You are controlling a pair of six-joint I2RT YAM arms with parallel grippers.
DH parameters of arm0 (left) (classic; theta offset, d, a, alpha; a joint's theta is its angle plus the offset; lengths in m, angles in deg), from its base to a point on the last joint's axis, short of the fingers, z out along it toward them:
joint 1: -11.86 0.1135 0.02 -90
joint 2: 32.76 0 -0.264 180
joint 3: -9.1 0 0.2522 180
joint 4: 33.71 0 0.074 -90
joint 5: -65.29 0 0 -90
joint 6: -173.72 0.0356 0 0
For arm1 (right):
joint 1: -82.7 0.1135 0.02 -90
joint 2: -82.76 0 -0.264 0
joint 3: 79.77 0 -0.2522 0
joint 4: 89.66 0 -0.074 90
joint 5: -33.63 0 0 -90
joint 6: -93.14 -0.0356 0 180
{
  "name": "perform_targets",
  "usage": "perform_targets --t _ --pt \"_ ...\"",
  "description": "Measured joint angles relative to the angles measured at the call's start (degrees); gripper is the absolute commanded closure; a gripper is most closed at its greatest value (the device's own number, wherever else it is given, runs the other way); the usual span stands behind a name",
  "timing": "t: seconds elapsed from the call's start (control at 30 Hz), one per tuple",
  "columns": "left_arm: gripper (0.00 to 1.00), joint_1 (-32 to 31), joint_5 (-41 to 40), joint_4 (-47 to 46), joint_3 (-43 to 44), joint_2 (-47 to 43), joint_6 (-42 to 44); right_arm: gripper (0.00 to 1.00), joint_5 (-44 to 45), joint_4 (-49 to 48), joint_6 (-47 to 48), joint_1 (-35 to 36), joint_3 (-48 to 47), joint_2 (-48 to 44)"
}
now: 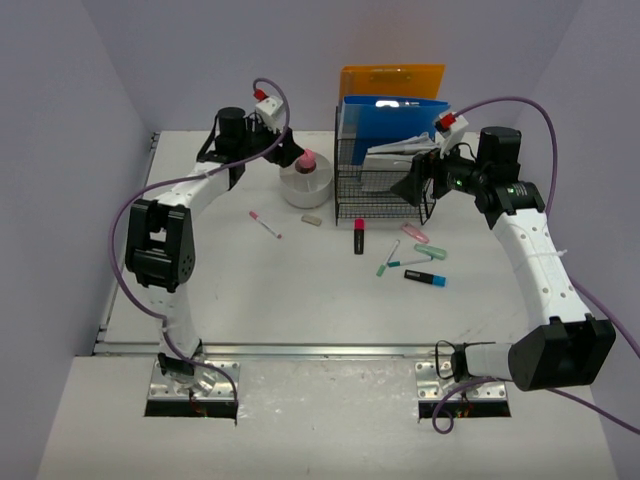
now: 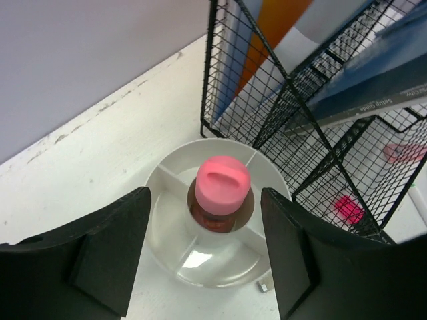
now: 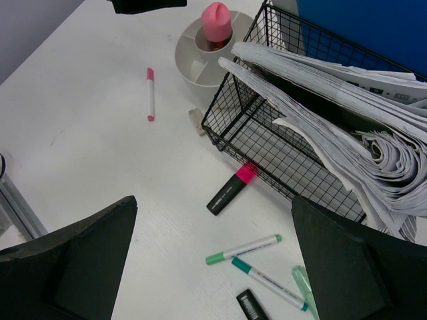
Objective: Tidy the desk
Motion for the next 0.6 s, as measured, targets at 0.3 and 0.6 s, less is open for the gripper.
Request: perform_targets --t 0.3,0.6 --pt "0.51 1.0 -13.8 6.6 -3.9 -15.5 -15.1 0.01 0.3 -0.5 -2.3 0.0 0.9 0.0" --pt "0.64 1.0 -33.8 24.5 -6.4 -16.8 -30.7 0.01 3.7 -1.7 -5.4 0.0 2.5 -0.3"
